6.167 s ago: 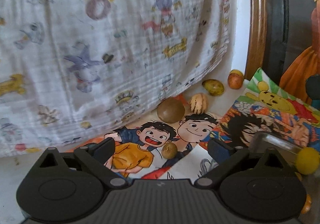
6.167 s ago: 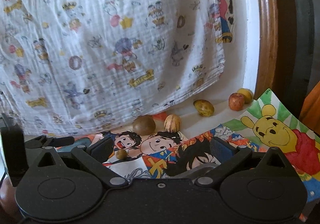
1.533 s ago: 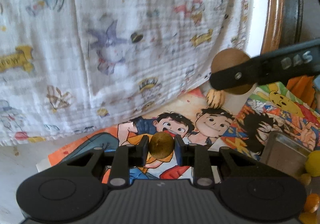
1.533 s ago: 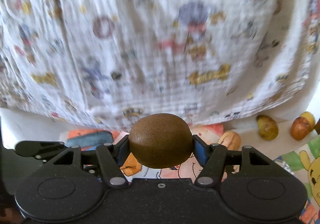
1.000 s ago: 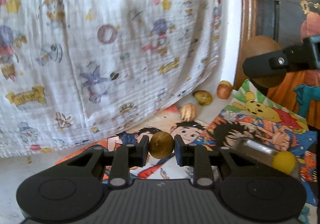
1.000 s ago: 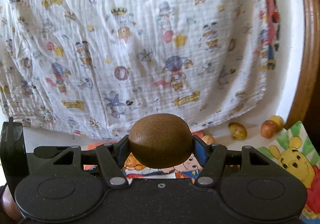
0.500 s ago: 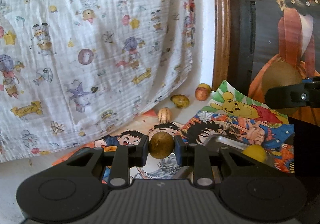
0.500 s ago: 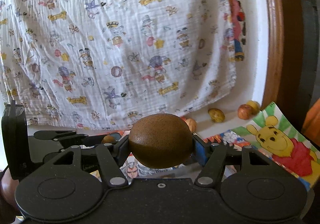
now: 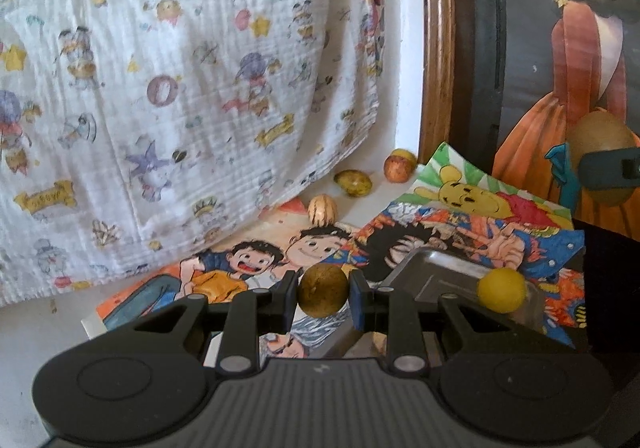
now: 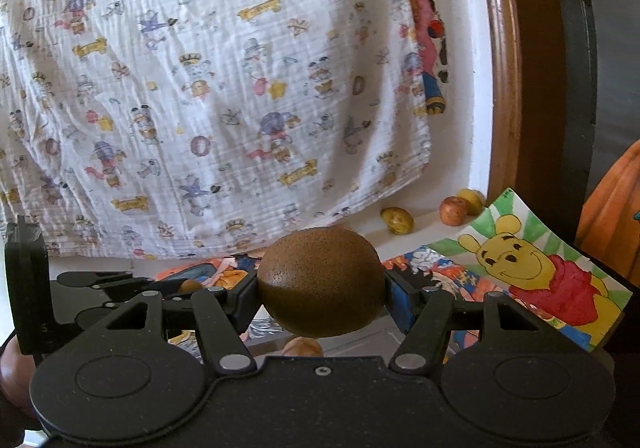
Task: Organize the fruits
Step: 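Carry the small brown fruit and the kiwi toward the metal tray, then lower both fruits into the tray and open both tools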
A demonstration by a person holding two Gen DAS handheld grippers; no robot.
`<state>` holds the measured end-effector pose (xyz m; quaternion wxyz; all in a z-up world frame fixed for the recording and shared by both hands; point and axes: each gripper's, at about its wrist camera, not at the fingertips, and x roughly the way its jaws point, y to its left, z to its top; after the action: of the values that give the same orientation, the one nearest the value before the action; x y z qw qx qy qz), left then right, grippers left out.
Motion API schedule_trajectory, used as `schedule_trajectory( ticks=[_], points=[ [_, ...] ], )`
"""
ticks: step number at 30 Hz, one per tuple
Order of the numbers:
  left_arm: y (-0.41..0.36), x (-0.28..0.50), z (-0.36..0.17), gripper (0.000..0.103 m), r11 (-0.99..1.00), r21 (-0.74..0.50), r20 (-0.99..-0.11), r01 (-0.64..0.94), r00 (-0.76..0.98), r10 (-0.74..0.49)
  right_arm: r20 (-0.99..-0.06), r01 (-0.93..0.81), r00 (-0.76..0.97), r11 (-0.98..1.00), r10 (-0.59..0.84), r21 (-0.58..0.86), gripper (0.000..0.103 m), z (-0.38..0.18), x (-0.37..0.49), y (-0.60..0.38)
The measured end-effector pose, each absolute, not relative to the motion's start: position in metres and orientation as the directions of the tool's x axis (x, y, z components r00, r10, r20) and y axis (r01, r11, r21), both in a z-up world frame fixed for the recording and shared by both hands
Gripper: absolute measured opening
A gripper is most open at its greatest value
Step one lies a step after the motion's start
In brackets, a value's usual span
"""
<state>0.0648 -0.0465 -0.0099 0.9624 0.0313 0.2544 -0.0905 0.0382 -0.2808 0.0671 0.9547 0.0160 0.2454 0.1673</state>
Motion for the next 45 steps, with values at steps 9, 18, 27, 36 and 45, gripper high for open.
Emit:
schedule_trajectory(
  ticks=[9,18,27,36,45],
  points=[
    [-0.051,0.081,-0.041,0.029,0.978,0.009,-0.553,0.208,0.816,-0.168,-0.505,-0.285,0.807,0.951,0.307,0.122,0.066,0.041,0.070,-0.286],
    [-0.060,0.101,-0.083,0.029,0.973,0.011,-0.627,0.231,0.760,-0.173,-0.586,-0.266,0.756,0.955,0.293,0.135,0.066,-0.009,0.120,-0.282],
    [-0.072,0.115,-0.101,0.029,0.962,-0.004,-0.663,0.273,0.719,-0.207,-0.663,-0.250,0.704,0.963,0.253,0.103,0.066,-0.064,0.171,-0.267],
    [-0.075,0.115,-0.106,0.029,0.959,-0.009,-0.674,0.283,0.707,-0.215,-0.712,-0.246,0.675,0.969,0.193,0.029,0.066,-0.100,0.194,-0.259],
    [-0.074,0.116,-0.107,0.029,0.959,-0.026,-0.681,0.282,0.697,-0.224,-0.728,-0.297,0.664,0.954,0.170,-0.048,0.066,-0.107,0.196,-0.245]
  ],
)
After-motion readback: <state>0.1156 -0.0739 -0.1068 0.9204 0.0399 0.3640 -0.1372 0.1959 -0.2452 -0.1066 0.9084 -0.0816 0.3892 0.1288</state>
